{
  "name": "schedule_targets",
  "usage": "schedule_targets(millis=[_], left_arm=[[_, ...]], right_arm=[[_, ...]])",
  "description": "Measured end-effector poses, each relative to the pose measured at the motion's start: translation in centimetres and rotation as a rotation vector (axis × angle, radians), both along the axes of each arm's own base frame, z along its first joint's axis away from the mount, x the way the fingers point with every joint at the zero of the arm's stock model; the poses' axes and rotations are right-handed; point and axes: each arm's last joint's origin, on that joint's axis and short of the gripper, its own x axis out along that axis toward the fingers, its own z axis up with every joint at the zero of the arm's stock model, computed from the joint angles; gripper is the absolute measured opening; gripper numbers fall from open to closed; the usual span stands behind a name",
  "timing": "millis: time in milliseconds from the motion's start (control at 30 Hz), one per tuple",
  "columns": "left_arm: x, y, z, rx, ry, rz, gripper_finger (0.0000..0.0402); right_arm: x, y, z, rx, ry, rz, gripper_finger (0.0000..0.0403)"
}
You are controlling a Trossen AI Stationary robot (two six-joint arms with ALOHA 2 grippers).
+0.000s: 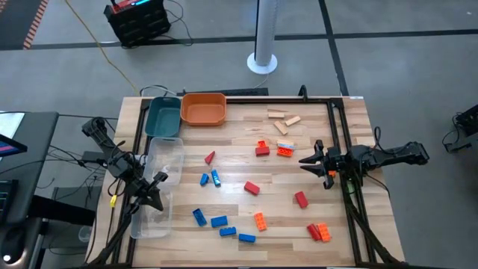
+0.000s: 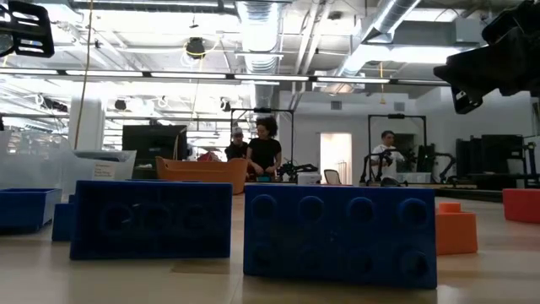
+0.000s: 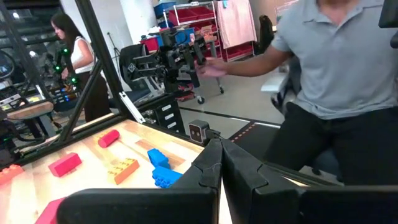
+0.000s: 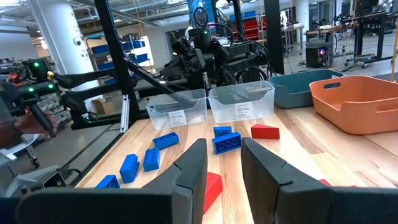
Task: Sort blocks
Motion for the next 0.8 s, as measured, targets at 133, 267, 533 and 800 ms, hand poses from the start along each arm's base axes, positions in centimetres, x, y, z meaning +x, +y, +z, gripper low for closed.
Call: schedule_targets(millis=[133,267,533,800], left_arm=[[0.0,0.0,0.2,0.035,-0.063,0.002,0.0005],[0.0,0.0,0.7,-0.039,-0.076,0.004,0.0004],[-0.2,0.2,2.4,-0.279,-0.102,-0.012,0.0005],[-0.6,0.6,3.8,-0.422,-0.174,-0.032,0.0005]], right_arm=[[0.0,0.0,0.0,0.000,0.000,0.000,0.0108],[0.0,0.0,0.0,0.000,-0.002,-0.001,0.0108],[0.0,0.1,0.1,0.038,-0.006,0.008,0.0108],[0.0,0.2,0.1,0.284,0.006,0.026,0.0108]])
